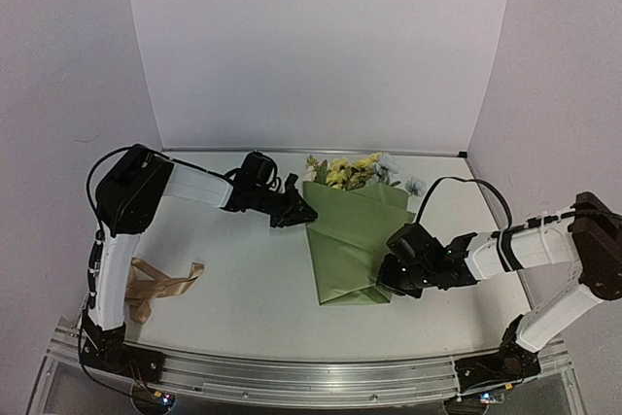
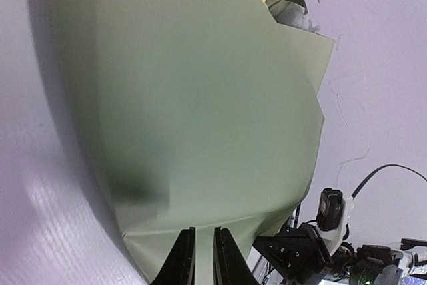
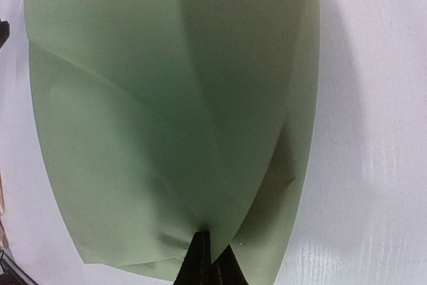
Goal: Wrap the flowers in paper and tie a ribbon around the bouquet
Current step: Adjust the folded bouquet at the center of the board.
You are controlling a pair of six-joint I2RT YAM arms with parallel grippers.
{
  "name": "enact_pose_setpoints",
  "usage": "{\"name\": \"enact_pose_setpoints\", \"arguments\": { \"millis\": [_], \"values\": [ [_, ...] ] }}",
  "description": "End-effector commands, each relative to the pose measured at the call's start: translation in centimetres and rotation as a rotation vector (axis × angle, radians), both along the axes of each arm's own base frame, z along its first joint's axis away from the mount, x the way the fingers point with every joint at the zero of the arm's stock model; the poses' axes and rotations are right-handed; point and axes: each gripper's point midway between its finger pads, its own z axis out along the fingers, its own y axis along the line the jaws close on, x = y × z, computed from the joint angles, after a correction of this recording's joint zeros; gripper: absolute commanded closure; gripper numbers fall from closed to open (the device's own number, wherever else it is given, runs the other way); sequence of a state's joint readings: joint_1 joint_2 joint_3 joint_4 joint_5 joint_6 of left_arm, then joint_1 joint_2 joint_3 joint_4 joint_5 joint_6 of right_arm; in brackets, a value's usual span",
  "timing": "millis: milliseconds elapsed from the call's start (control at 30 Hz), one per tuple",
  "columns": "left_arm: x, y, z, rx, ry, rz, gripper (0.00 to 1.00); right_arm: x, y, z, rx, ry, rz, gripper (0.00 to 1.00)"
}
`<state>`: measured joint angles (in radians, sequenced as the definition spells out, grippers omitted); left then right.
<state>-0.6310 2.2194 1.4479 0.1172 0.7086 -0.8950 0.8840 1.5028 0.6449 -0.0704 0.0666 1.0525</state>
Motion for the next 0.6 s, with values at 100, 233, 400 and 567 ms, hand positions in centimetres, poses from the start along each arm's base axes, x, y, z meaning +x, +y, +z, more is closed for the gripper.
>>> {"name": "enact_pose_setpoints", "arguments": {
  "millis": [100,233,400,567],
  "values": [
    [1.3,-2.9,-1.3,-0.044,0.007,-0.027,0.89,0.5,-1.7,0.5,-0.045,-0.050,-0.079,1.00],
    [1.7,-3.5,-1.1,-0.045,-0.005,-0.039,0.88,0.2,-1.5,-0.4,-0.058,-0.027,-0.071,1.00],
    [1.2,-2.9,2.4,-0.058,-0.068,-0.044,0.78,0.0,-1.5,-0.7,-0.059,-0.019,-0.072,1.00],
    [-2.2,-3.4,7.3,-0.096,-0.126,-0.080,0.73,0.0,-1.2,-0.1,-0.036,-0.022,-0.063,1.00]
  ]
}}
